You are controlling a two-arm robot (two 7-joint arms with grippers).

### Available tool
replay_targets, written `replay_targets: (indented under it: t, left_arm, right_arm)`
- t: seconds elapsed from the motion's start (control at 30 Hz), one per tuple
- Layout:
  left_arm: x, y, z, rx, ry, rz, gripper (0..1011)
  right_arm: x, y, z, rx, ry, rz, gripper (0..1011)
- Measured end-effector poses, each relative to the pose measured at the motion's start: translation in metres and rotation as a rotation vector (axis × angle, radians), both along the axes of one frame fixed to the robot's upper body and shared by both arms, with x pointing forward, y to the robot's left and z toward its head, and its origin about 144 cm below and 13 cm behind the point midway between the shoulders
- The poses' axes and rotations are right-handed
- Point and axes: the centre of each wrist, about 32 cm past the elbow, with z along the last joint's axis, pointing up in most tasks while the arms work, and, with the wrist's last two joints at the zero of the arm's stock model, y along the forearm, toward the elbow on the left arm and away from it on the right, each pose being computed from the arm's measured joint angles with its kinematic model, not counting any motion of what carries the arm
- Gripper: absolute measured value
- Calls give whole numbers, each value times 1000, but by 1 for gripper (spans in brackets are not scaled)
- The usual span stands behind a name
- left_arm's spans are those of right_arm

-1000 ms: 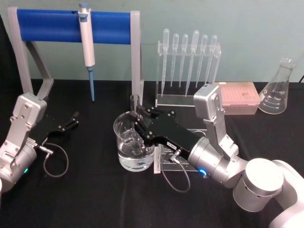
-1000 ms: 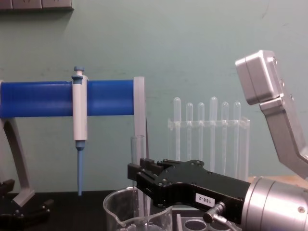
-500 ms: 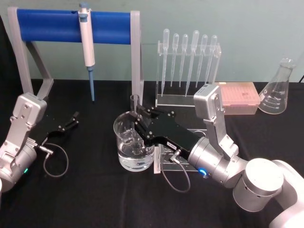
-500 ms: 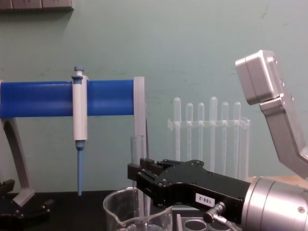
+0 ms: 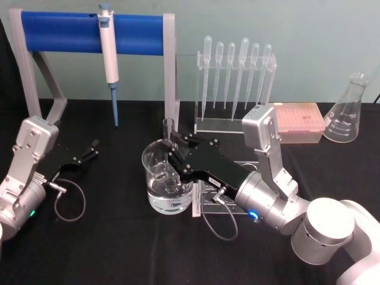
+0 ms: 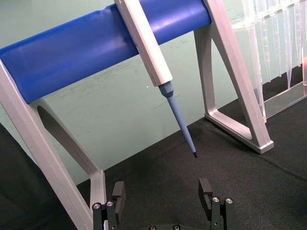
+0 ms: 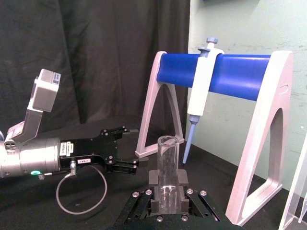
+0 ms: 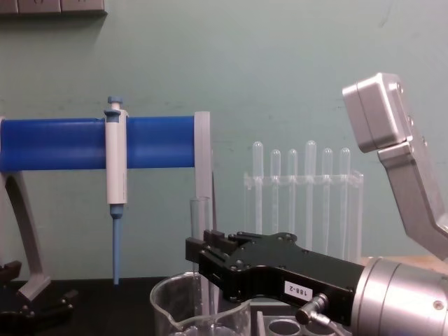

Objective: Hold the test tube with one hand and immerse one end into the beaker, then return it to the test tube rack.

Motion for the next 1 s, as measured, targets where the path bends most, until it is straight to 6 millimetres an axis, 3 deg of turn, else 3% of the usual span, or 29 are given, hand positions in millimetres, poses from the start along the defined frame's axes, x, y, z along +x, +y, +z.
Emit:
replay_targets:
  t: [1.0]
  left_arm:
    - [0, 0, 0, 0, 0, 0, 1000]
  right_arm:
    - [0, 0, 1, 1, -2, 0, 222]
